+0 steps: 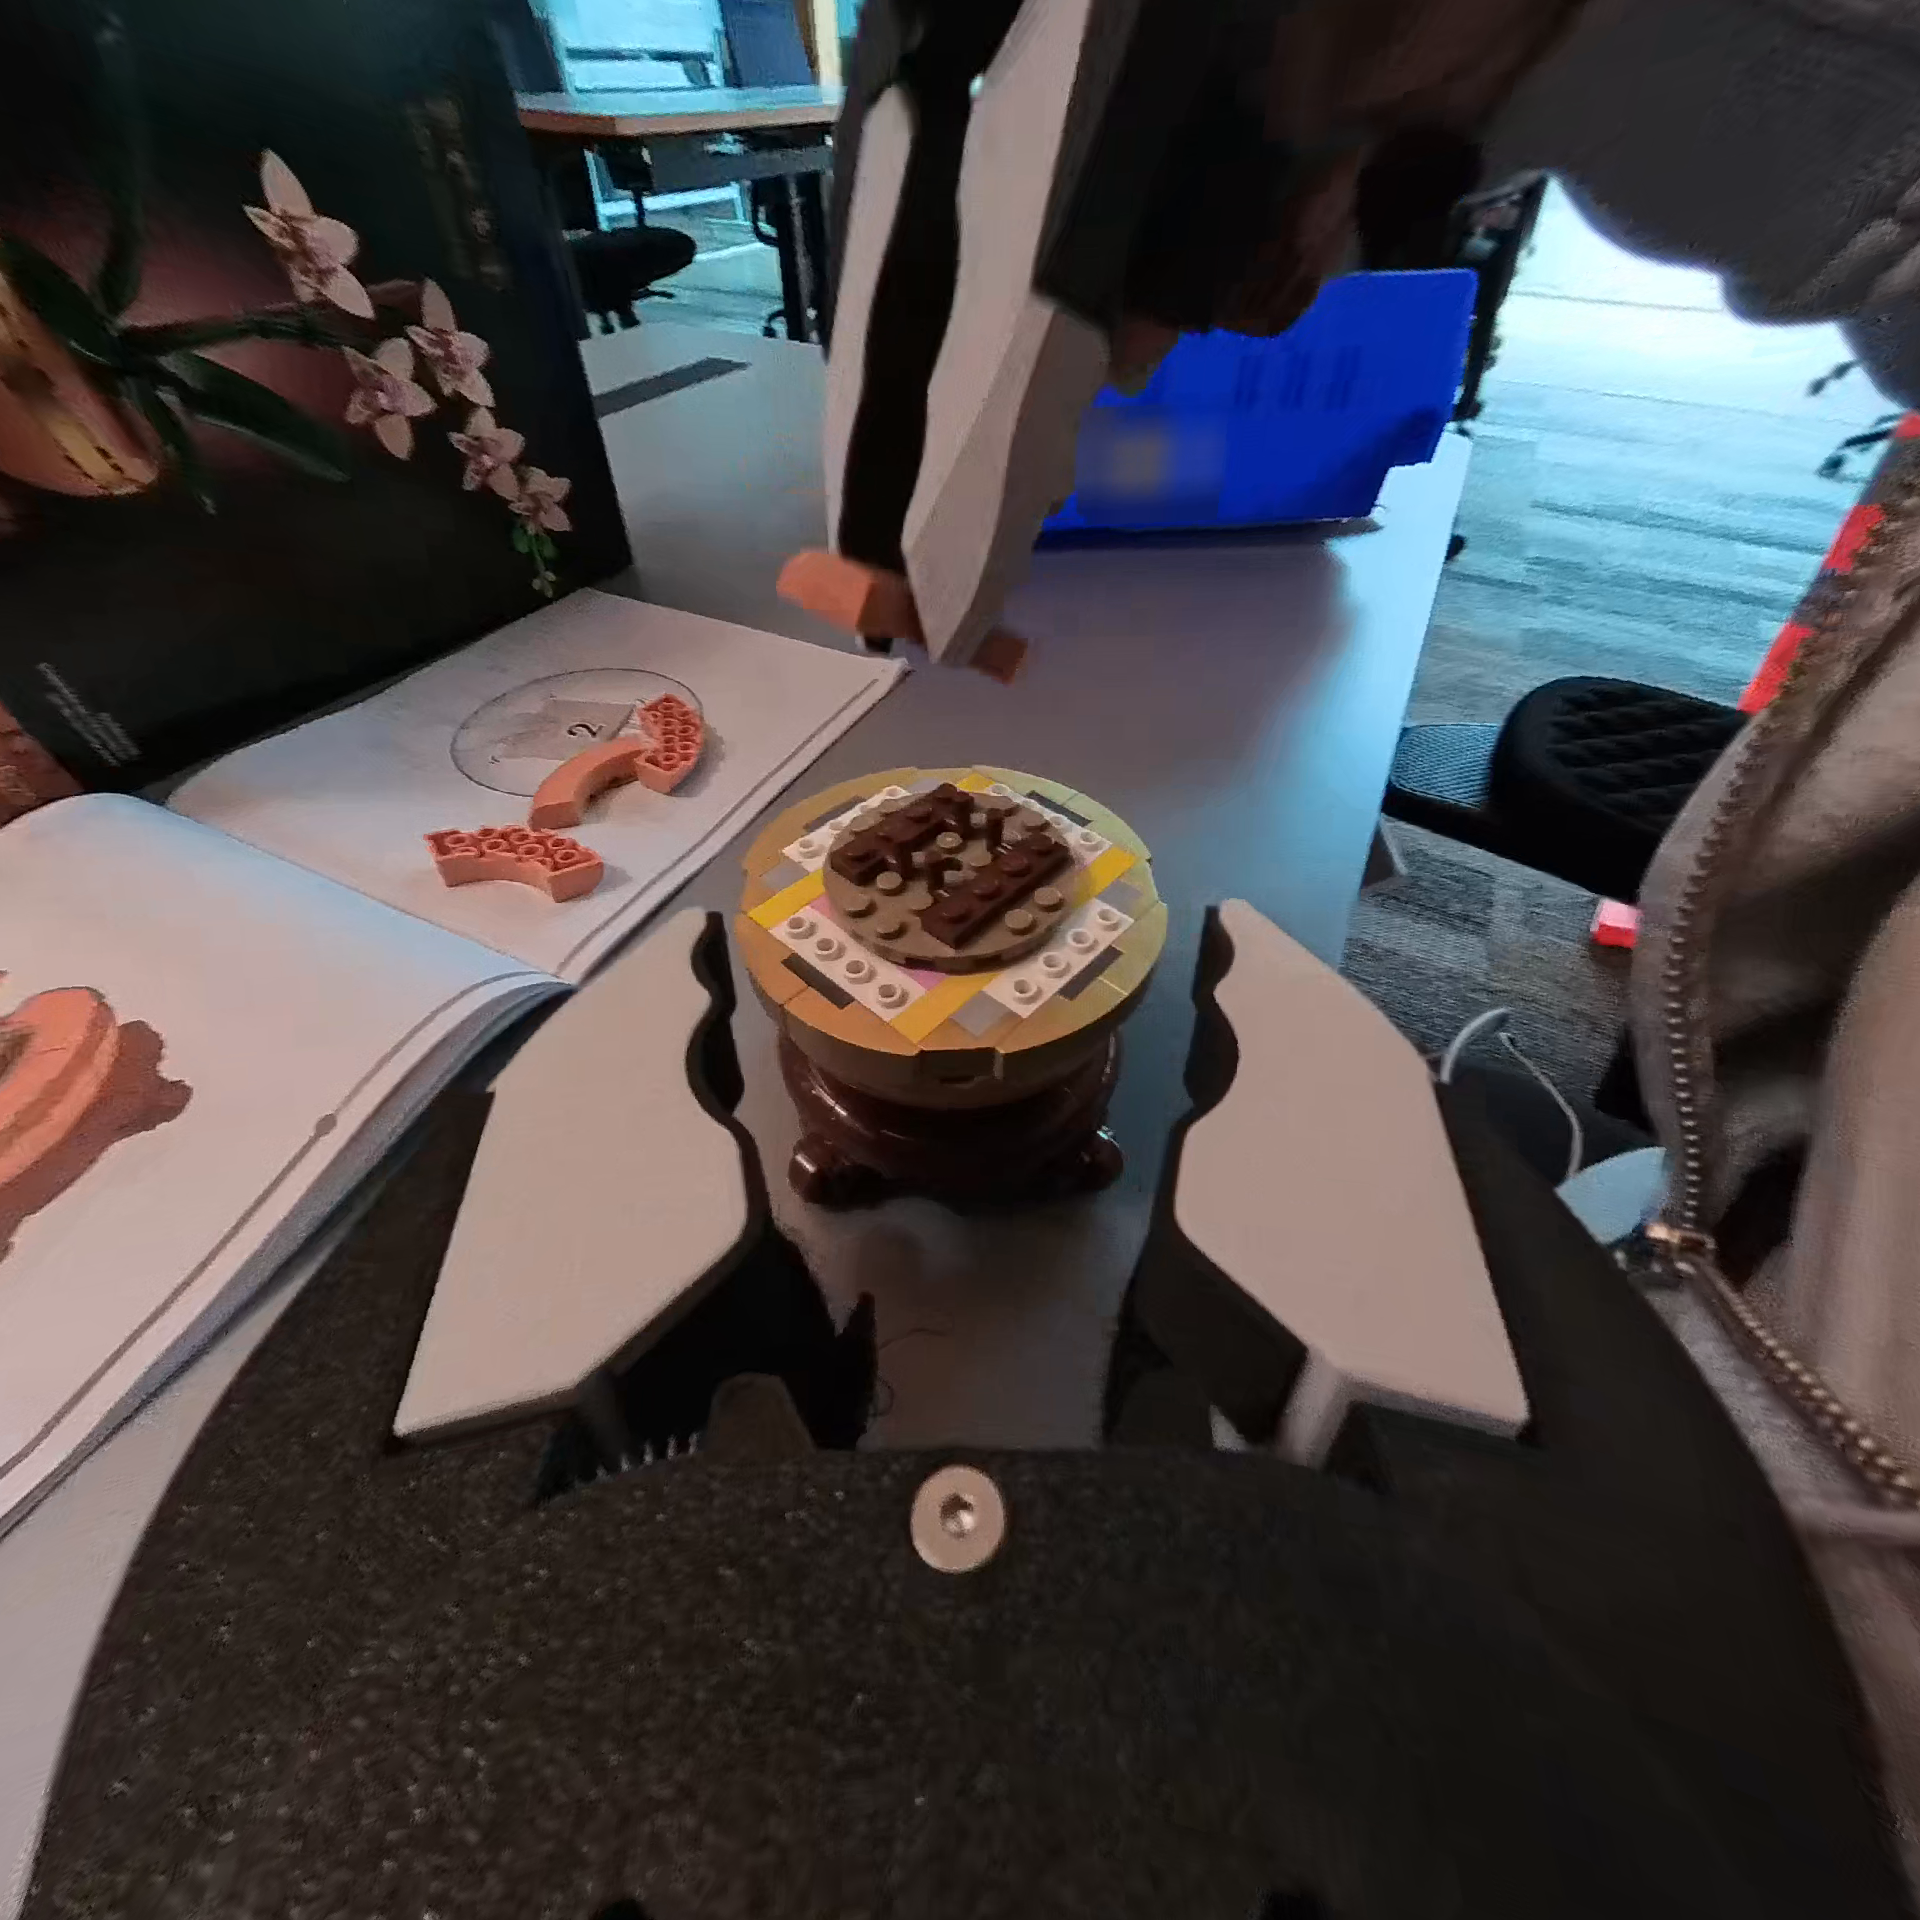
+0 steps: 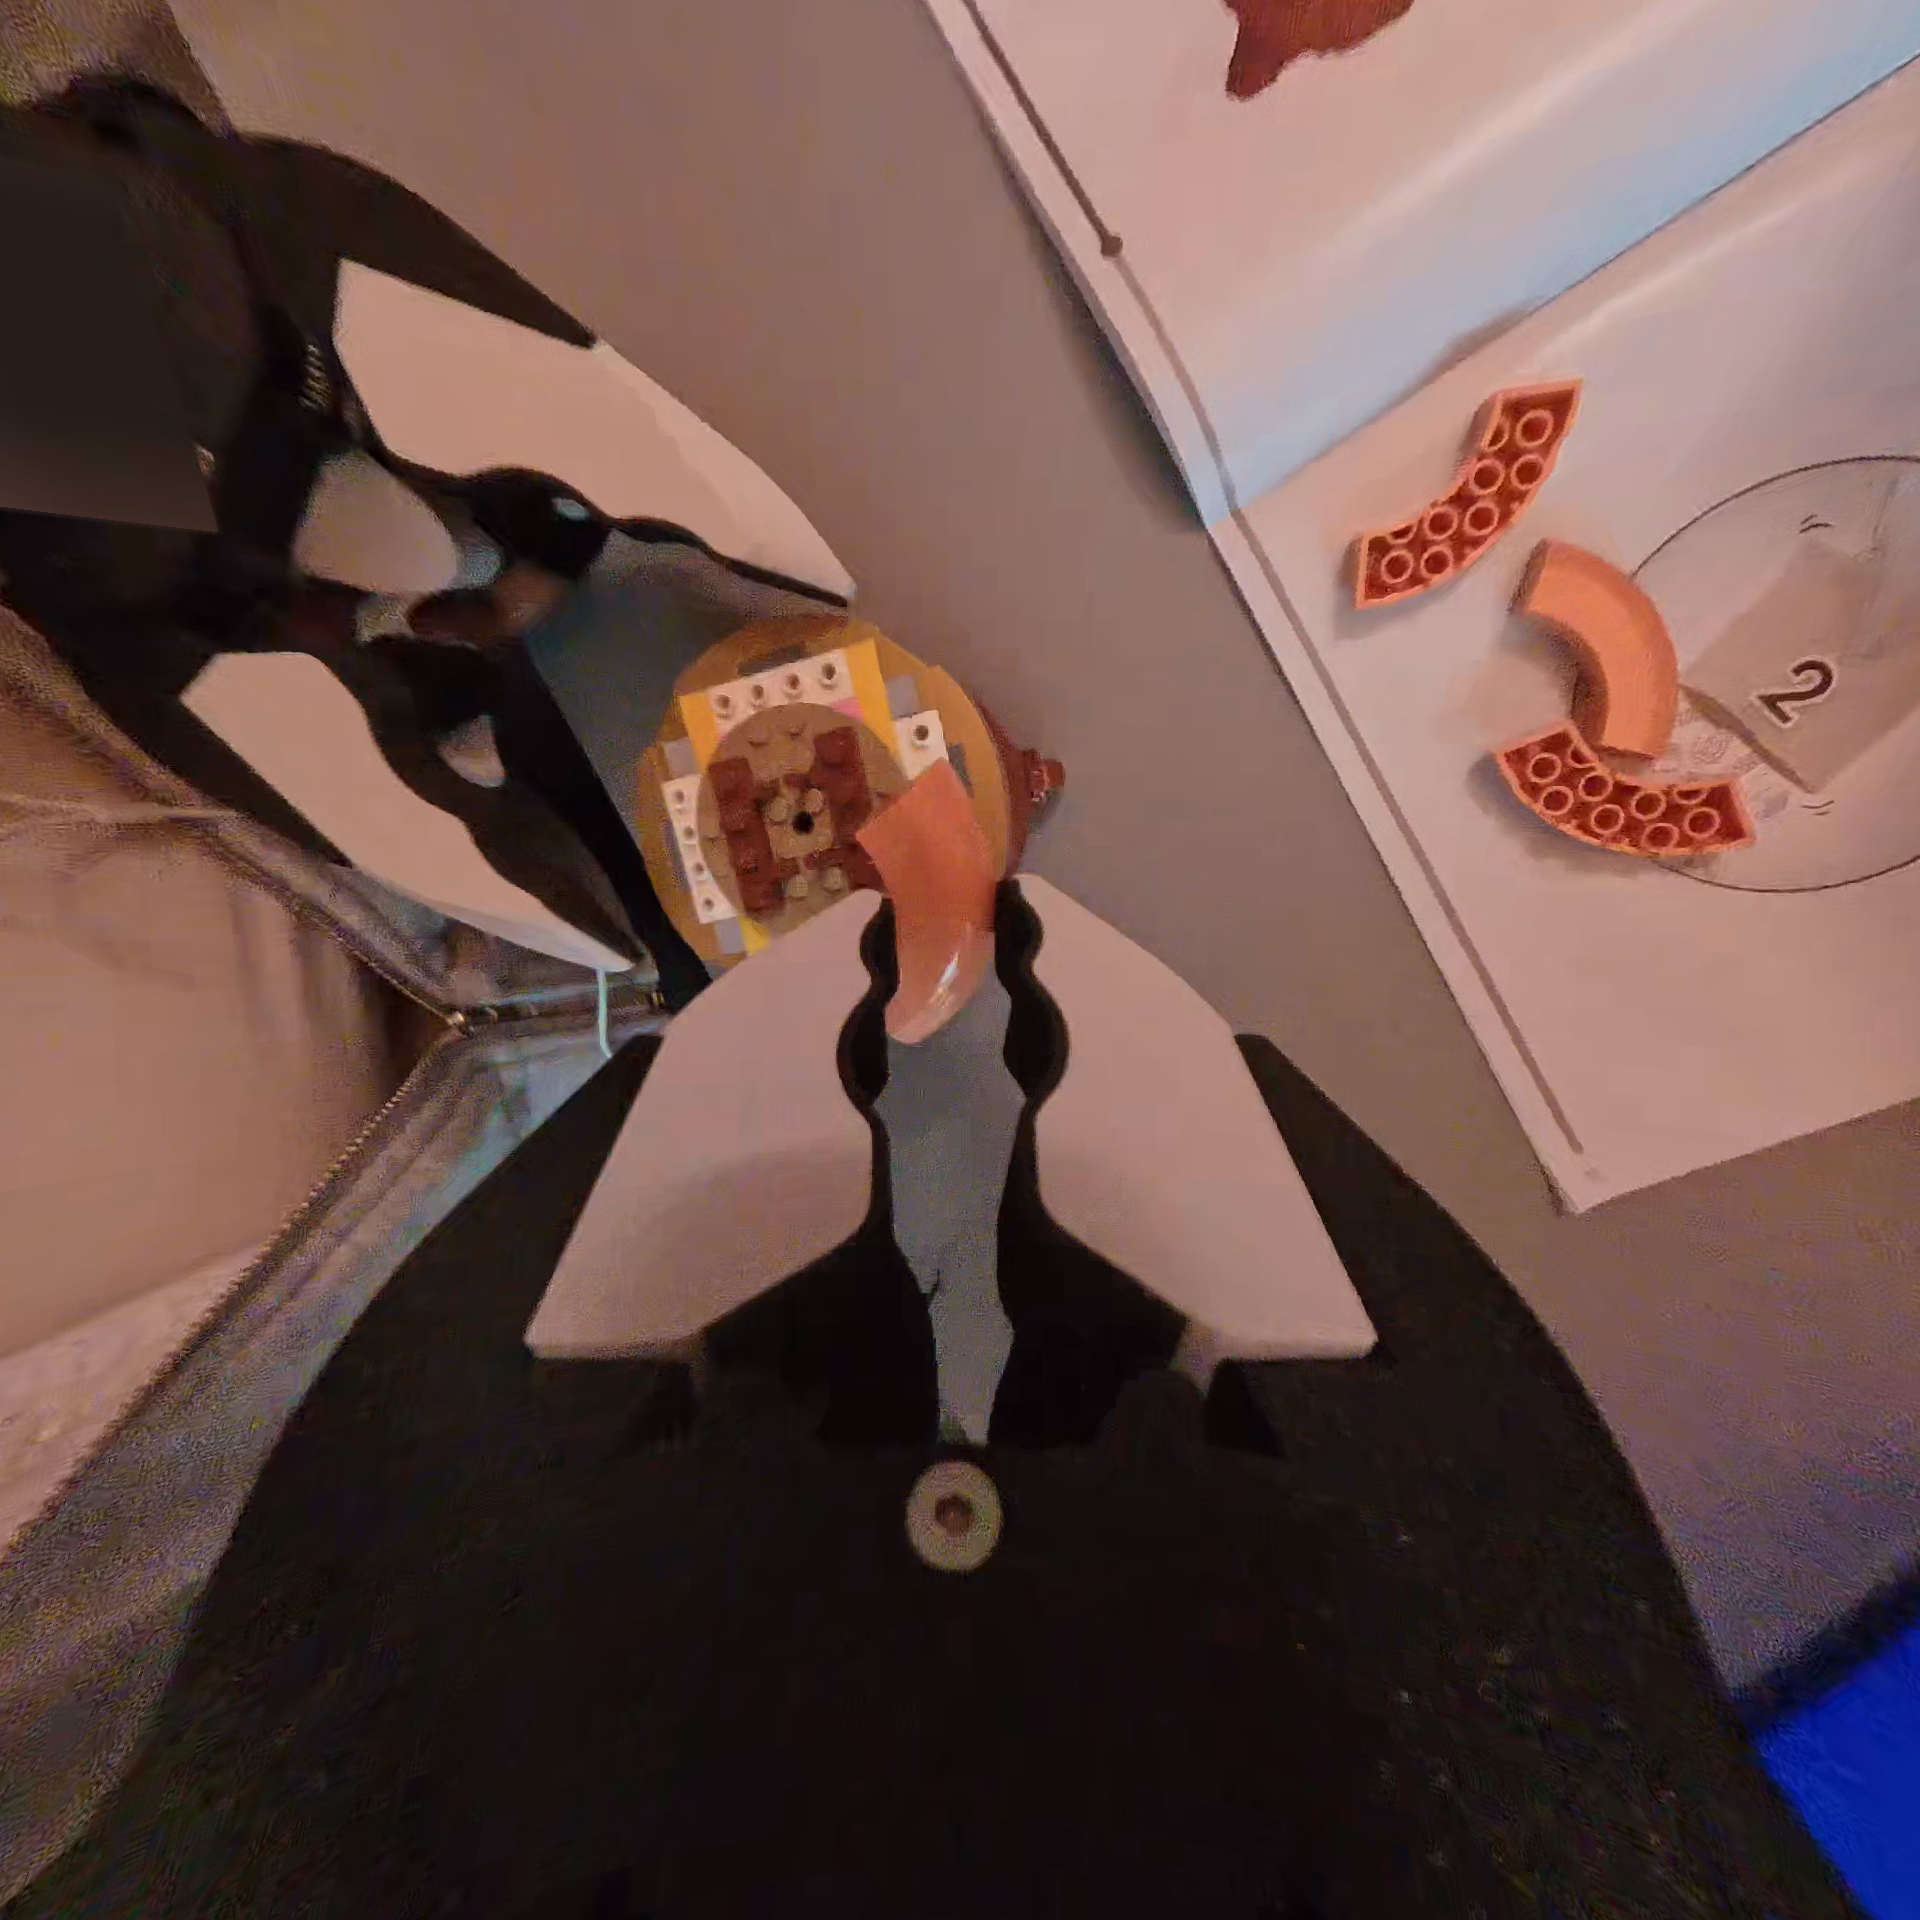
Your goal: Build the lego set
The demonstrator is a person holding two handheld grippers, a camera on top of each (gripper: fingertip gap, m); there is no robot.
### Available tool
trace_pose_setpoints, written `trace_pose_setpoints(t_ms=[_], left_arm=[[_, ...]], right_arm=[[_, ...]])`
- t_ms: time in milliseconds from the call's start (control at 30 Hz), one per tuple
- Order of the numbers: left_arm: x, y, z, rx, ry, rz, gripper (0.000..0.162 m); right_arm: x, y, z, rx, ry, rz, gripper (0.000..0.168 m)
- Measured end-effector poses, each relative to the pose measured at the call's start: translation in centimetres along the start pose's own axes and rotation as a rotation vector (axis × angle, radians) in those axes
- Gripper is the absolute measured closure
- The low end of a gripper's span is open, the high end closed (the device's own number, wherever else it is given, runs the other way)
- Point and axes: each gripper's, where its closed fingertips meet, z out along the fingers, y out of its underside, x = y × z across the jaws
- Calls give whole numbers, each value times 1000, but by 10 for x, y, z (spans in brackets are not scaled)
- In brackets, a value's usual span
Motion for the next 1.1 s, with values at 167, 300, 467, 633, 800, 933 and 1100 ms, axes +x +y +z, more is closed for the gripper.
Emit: trace_pose_setpoints(t_ms=[167, 300, 467, 633, 800, 933, 1100], left_arm=[[-1, 3, -2, -16, 65, -92, 74], [-2, 6, -2, -32, 101, -162, 77], [1, 6, -2, -35, 117, -148, 82], [6, 13, 3, -98, 84, -64, 73], [4, 15, 4, -108, 59, -53, 76], [3, 17, 6, -124, 45, -38, 78], [4, 19, 7, -139, 39, -26, 80]], right_arm=[[1, -8, 16, -218, -4, -78, 150], [-3, -2, 20, -383, -36, -110, 150], [-5, 0, 18, -451, -47, -137, 150], [-7, -4, 19, -452, -44, -160, 150], [-7, -3, 20, -433, -46, -159, 150], [-6, -1, 19, -423, -40, -155, 150], [-7, -1, 22, -417, -49, -148, 150]])
